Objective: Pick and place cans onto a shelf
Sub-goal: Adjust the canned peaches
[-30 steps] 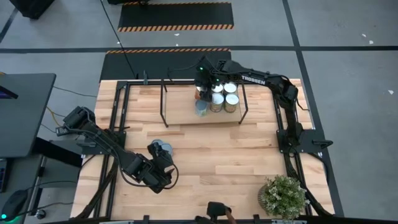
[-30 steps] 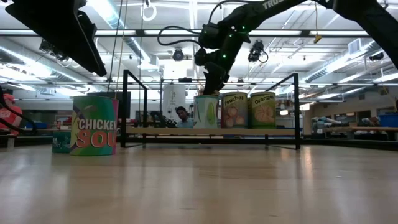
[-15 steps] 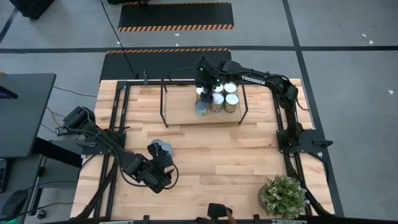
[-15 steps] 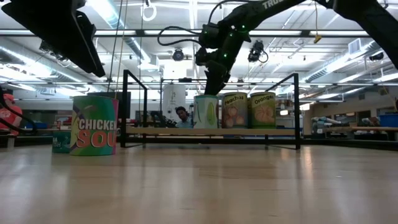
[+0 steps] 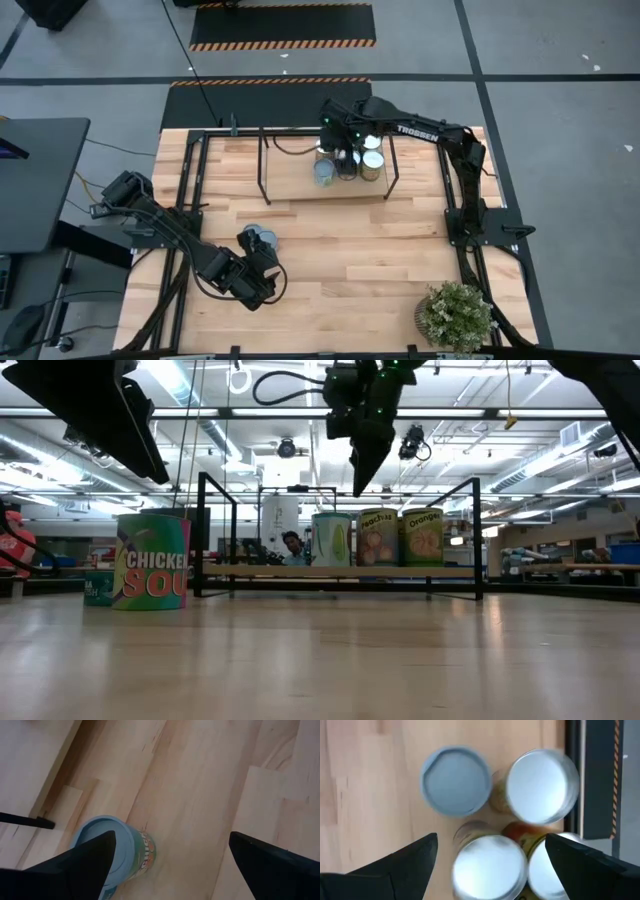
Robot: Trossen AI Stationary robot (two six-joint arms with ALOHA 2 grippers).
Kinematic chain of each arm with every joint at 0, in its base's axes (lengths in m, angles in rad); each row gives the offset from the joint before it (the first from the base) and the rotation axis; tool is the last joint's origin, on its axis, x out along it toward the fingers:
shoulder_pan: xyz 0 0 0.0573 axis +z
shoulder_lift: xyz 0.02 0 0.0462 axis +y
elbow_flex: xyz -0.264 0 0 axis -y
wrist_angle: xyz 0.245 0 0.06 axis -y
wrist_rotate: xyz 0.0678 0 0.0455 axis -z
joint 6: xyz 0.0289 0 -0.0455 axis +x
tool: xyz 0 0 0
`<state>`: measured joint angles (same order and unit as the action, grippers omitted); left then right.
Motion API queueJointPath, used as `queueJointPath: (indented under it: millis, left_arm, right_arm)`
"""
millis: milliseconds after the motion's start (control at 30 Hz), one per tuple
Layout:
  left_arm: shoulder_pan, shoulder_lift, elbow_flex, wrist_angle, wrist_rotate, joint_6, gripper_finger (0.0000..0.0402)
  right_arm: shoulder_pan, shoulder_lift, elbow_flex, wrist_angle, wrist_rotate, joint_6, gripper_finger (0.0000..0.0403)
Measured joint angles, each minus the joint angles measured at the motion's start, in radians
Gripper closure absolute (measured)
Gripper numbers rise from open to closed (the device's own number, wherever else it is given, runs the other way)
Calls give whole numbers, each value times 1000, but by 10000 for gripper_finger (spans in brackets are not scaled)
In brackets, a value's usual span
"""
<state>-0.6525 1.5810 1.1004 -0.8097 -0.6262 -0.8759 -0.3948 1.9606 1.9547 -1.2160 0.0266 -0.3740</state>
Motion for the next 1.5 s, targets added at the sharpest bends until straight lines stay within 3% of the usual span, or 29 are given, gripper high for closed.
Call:
queueJointPath:
  millis: [400,667,1067,1500]
  left_arm:
    - [1,0,0,1,27,-18,5]
    - [16,0,0,1,27,-2,5]
    - [18,0,0,1,27,30,5]
    - [44,0,0,0,10,82,5]
  right_arm:
    - [93,-2,-102,-17,126,-161,25]
    - [142,-1,-119,12,294,-212,25]
    - [93,-8,-119,-87,181,-51,26]
    - [37,-8,-127,-49,103,-34,26]
